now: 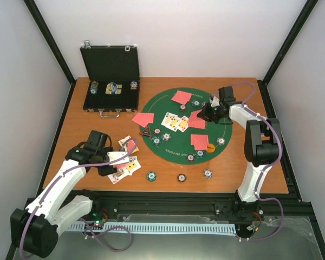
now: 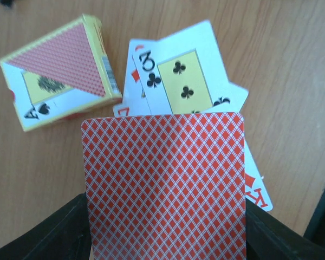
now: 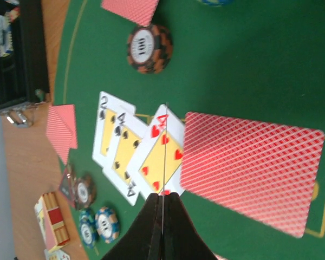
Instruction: Distribute texas hold em gaming equipment
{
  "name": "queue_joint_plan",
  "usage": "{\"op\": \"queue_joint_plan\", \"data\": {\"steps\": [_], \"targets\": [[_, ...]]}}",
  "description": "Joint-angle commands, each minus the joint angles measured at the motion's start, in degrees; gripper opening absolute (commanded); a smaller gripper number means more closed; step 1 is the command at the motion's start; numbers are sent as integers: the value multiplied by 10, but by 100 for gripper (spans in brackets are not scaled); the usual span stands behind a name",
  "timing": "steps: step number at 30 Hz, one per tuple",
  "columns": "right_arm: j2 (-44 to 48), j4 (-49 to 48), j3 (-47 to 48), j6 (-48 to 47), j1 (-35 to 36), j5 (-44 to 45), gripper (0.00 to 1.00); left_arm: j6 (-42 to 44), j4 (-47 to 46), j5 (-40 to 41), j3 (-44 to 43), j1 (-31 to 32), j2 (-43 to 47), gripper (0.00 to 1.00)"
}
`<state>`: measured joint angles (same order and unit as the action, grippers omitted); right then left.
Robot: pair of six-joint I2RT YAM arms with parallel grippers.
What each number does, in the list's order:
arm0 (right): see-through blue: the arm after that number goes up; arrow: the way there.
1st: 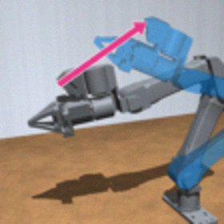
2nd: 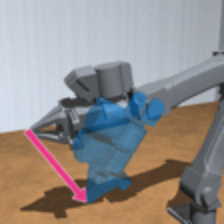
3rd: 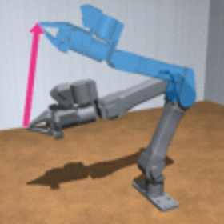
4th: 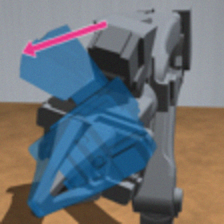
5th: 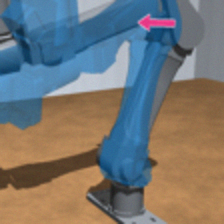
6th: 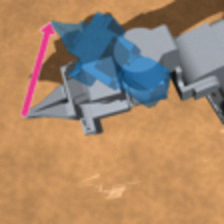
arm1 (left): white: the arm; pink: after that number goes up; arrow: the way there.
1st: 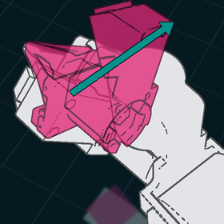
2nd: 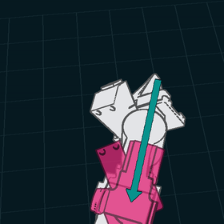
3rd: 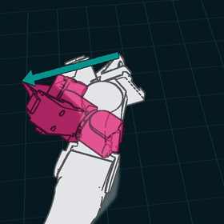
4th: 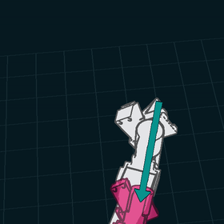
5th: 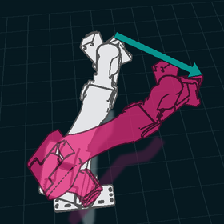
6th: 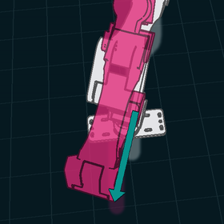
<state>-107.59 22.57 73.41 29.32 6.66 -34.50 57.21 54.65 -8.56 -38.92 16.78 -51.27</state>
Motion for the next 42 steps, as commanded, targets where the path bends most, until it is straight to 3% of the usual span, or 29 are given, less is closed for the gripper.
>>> {"op": "queue_joint_plan", "data": {"steps": [1,3,5,9,12,18,21,26,35,39,42], "targets": [[-48,32,42,-27,-13,7,3,1,-82,32,24,-22,-15,32],[-64,41,50,-32,-17,15,3,3,-99,30,36,-29,-30,32],[-76,54,56,-38,-20,29,10,3,-118,29,46,-33,-45,32],[-77,83,58,-50,-20,67,51,-3,-152,23,58,-36,-81,32],[-54,100,55,-56,-20,99,67,-7,-164,20,62,-37,-97,34],[4,141,50,-59,-20,185,83,-3,-164,20,68,-37,-125,46],[37,149,34,-60,-20,225,97,-8,-166,20,69,-37,-130,63],[97,152,5,-67,-20,251,100,-23,-160,8,60,-37,-137,79],[168,176,-9,-80,-22,268,100,-33,-123,-3,36,-37,-127,100],[203,164,-19,-80,-23,298,100,-59,-89,-22,-20,-45,-103,100],[232,147,-39,-67,-23,404,100,-127,-112,-62,-70,-66,-89,100]]}}
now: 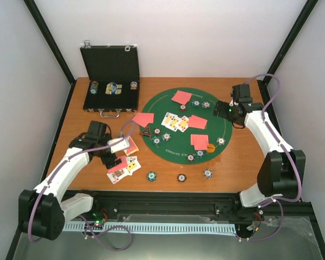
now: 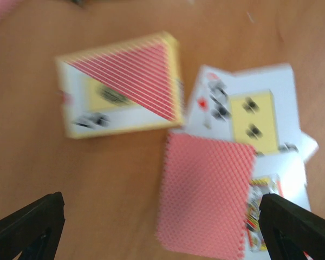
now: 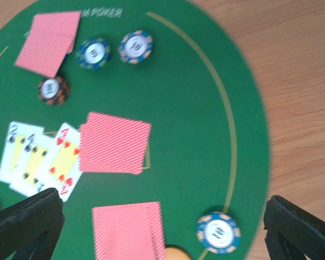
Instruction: Distribute texas hold em gaming equipment
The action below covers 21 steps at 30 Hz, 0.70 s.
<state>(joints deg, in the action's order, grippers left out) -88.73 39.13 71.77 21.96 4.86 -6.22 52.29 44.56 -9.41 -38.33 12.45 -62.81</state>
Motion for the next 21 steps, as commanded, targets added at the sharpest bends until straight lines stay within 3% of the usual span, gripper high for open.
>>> {"op": "queue_joint_plan", "data": {"steps": [1,5,9,16,21], "targets": [[59,-34,-42,9,-5,157,100,-110,-38,-59,-84,-28,31,100],[164,-212,-194,-20,-5,231,100,-257,-210,-66,-66,-48,65,100],[241,-400,-341,-47,-5,339,100,-343,-352,-51,-11,-52,48,100],[212,-562,-441,-76,-11,406,100,-473,-559,-31,43,-124,-73,100],[187,-702,-498,-107,-11,394,100,-484,-712,2,113,-132,-101,100]]}}
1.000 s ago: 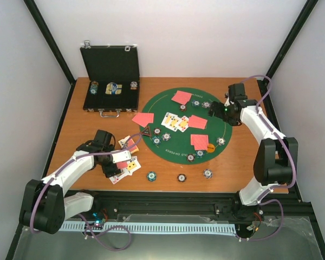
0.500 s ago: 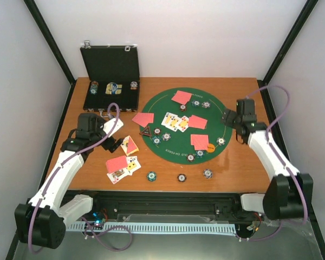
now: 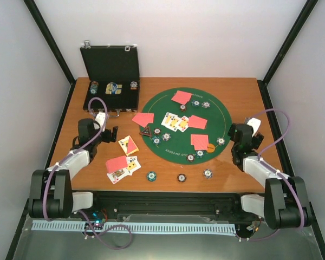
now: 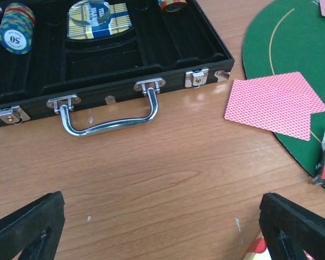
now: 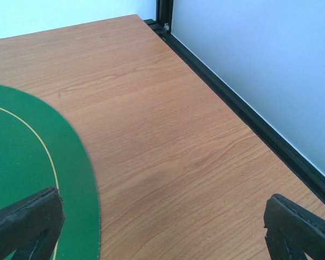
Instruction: Distribute texas hold em gaming equipment
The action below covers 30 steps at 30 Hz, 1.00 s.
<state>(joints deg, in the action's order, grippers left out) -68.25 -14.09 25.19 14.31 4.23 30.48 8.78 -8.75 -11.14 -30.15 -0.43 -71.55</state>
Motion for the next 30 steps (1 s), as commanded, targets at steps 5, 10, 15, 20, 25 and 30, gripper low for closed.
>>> {"op": "queue_joint_plan", "data": {"steps": [5,10,15,20,25,30], "targets": [[-55,-277,-60,-67,-4,-9,100,-56,-301,22,69,-5,-58,100],[-91,-335,-71,-86,-6,-41,100,-73,-362,51,71,-7,-97,100],[-122,-400,-85,-109,-11,-58,100,-77,-443,67,115,-7,-105,100],[-162,-432,-79,-145,-10,-132,100,-99,-545,118,159,-6,-134,100],[-198,-475,-86,-175,-10,-192,100,-113,-426,148,81,-8,-156,100],[-190,-443,-74,-159,-32,-224,100,-112,-428,147,80,-7,-156,100]]}}
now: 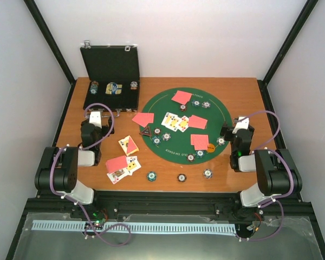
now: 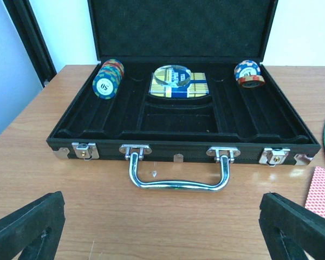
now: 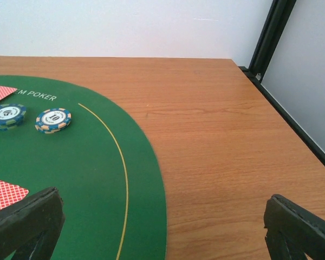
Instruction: Distribute texas hold em gaming equipment
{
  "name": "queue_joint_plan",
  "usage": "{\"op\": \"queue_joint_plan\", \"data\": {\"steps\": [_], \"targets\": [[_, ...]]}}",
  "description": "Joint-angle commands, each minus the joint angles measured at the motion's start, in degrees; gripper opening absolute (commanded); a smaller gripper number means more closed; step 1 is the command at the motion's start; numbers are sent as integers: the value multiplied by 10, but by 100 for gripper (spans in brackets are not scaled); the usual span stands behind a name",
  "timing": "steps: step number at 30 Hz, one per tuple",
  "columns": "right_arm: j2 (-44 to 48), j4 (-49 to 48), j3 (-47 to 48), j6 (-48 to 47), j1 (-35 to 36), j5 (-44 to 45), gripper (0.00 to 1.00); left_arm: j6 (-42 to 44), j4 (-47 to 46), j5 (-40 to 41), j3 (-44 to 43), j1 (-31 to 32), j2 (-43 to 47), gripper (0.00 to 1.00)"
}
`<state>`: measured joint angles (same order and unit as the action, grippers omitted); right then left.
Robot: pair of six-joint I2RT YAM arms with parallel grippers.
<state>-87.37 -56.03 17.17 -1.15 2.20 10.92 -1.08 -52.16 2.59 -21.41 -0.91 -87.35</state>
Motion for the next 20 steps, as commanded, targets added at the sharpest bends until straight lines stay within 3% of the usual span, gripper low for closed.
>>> {"op": "queue_joint_plan", "data": {"steps": [1,20], "targets": [[0,-31,4,-6,-11,-28,100,-14,8,9,-8,-3,2,100],[1,-28,5,-5,-11,-29,100,-14,10,8,-9,-2,2,100]]}}
